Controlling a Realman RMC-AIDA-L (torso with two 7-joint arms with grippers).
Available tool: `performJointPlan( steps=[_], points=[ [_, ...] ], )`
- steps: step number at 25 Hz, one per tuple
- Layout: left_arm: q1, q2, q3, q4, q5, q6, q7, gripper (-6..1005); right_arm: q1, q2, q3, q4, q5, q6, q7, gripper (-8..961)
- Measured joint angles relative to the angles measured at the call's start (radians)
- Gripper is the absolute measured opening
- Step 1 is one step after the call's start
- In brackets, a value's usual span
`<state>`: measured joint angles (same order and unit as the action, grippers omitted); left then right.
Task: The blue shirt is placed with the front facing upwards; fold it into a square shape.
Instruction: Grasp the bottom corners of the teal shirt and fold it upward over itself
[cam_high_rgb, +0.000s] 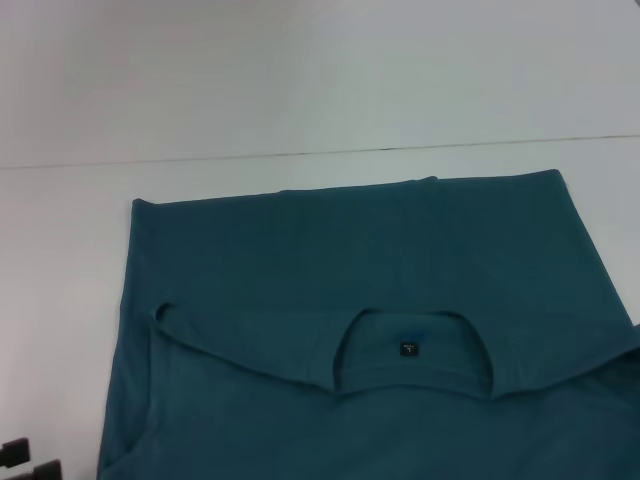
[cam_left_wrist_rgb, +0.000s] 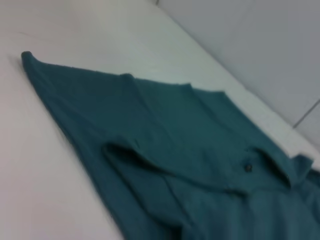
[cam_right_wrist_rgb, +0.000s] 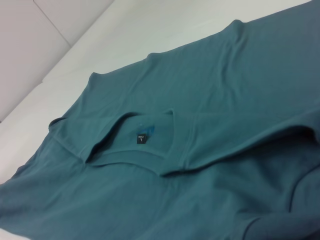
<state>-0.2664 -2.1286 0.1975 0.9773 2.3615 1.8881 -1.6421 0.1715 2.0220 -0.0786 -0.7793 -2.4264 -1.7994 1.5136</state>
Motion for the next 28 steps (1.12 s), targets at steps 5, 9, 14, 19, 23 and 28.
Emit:
performJointPlan(
  steps=[5,9,14,19,23,28],
  points=[
    [-0.014,0.001,0.045,0.049,0.078,-0.012,-0.002,786,0.005,0.000,0.000,0.000,-0.002,0.003,0.001,87],
    [-0.036,0.001,0.075,0.016,0.130,-0.039,-0.002,786,0.007,0.000,-0.002,0.002,-0.002,0.006,0.001,87],
    [-0.056,0.001,0.121,-0.025,0.150,-0.051,-0.012,785,0.007,0.000,-0.007,0.002,-0.002,0.008,0.004,89],
    [-0.068,0.000,0.132,-0.037,0.150,-0.056,-0.027,786,0.005,0.000,-0.007,0.002,-0.002,0.010,0.005,90],
    [-0.076,0.000,0.132,-0.059,0.150,-0.066,-0.029,785,0.006,0.000,-0.008,0.005,-0.002,0.013,0.001,91],
    [-0.082,0.001,0.156,-0.079,0.151,-0.073,-0.031,784,0.006,0.000,-0.010,0.005,-0.002,0.015,0.001,92]
  ],
)
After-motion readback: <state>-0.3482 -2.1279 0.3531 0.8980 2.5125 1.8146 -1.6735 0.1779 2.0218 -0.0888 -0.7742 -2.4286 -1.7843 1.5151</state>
